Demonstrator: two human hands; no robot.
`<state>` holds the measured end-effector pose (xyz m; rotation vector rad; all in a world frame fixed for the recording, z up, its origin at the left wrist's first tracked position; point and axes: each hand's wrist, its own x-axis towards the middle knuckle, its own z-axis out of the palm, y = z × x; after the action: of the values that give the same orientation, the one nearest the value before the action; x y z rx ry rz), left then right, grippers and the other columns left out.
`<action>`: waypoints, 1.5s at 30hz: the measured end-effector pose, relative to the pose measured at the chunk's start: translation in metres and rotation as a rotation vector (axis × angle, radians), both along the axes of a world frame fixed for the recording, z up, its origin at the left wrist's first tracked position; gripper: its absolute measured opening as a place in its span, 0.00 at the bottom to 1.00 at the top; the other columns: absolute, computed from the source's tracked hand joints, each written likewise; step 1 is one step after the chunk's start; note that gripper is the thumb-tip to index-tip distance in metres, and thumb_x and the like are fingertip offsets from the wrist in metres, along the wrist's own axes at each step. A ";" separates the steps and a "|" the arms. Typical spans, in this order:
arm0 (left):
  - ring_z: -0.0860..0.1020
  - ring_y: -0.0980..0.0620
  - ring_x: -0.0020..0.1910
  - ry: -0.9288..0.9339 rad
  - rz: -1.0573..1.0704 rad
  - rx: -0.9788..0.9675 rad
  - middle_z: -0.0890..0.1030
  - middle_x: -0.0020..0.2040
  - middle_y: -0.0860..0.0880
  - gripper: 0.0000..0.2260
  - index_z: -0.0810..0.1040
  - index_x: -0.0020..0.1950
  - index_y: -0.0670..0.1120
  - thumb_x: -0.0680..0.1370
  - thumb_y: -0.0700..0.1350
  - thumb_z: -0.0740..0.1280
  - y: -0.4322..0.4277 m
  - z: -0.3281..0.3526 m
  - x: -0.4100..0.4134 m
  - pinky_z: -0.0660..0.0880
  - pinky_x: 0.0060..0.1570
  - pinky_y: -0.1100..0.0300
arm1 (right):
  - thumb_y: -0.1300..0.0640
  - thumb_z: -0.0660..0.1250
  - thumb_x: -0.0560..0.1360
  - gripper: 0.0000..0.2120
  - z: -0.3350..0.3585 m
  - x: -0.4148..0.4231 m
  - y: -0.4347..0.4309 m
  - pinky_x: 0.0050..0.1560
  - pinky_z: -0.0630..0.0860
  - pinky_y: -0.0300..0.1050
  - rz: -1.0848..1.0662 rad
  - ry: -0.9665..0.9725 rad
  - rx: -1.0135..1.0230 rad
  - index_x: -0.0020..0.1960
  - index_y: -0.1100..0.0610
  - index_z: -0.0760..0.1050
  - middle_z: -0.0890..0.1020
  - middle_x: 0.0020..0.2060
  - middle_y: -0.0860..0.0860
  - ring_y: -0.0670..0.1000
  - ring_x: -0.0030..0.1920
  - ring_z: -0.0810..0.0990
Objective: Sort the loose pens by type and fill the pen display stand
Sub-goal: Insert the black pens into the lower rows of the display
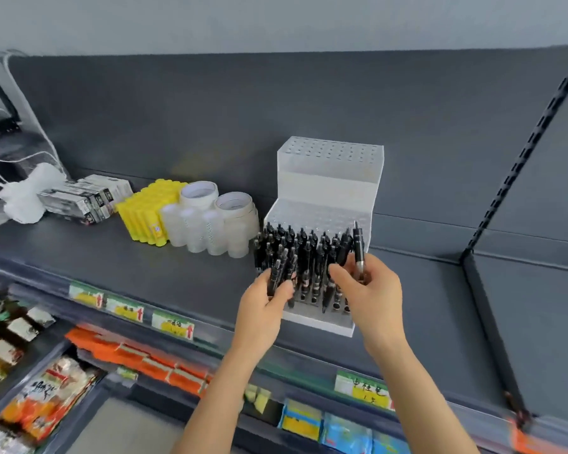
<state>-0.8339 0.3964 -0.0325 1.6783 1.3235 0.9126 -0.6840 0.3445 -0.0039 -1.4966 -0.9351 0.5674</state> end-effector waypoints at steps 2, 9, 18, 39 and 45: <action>0.75 0.47 0.63 -0.008 -0.059 0.001 0.79 0.63 0.45 0.26 0.70 0.70 0.43 0.77 0.57 0.61 0.012 0.000 -0.011 0.71 0.64 0.46 | 0.57 0.71 0.72 0.13 0.003 -0.012 0.003 0.30 0.64 0.43 -0.088 -0.046 0.026 0.36 0.60 0.69 0.67 0.25 0.48 0.49 0.29 0.62; 0.75 0.46 0.64 -0.040 -0.225 -0.049 0.77 0.65 0.42 0.27 0.69 0.71 0.42 0.77 0.57 0.62 0.029 -0.008 -0.029 0.72 0.64 0.46 | 0.56 0.73 0.71 0.16 0.002 -0.047 0.013 0.28 0.62 0.36 -0.224 -0.176 -0.081 0.37 0.65 0.71 0.70 0.27 0.48 0.48 0.28 0.62; 0.79 0.62 0.45 -0.128 -0.250 -0.039 0.83 0.48 0.52 0.08 0.77 0.58 0.50 0.80 0.44 0.63 0.027 -0.002 -0.043 0.71 0.41 0.75 | 0.56 0.72 0.72 0.11 -0.006 -0.056 0.030 0.30 0.67 0.40 -0.243 -0.277 -0.289 0.38 0.61 0.72 0.76 0.32 0.49 0.49 0.30 0.70; 0.82 0.58 0.41 -0.215 -0.258 -0.074 0.84 0.41 0.51 0.04 0.79 0.46 0.47 0.79 0.41 0.65 0.024 -0.001 -0.036 0.78 0.48 0.56 | 0.59 0.59 0.79 0.12 0.006 -0.041 0.013 0.33 0.63 0.41 -0.142 0.043 -0.122 0.44 0.69 0.72 0.65 0.32 0.58 0.50 0.32 0.64; 0.83 0.58 0.42 -0.235 -0.270 -0.080 0.84 0.44 0.52 0.05 0.78 0.48 0.50 0.79 0.40 0.65 0.020 -0.001 -0.037 0.79 0.49 0.57 | 0.59 0.71 0.72 0.07 0.013 -0.033 0.008 0.38 0.71 0.43 -0.229 -0.066 -0.058 0.38 0.61 0.76 0.76 0.30 0.50 0.48 0.33 0.72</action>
<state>-0.8707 0.4160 -0.0339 1.5870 0.9394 0.8551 -0.7166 0.3528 0.0094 -1.6565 -0.7886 0.3830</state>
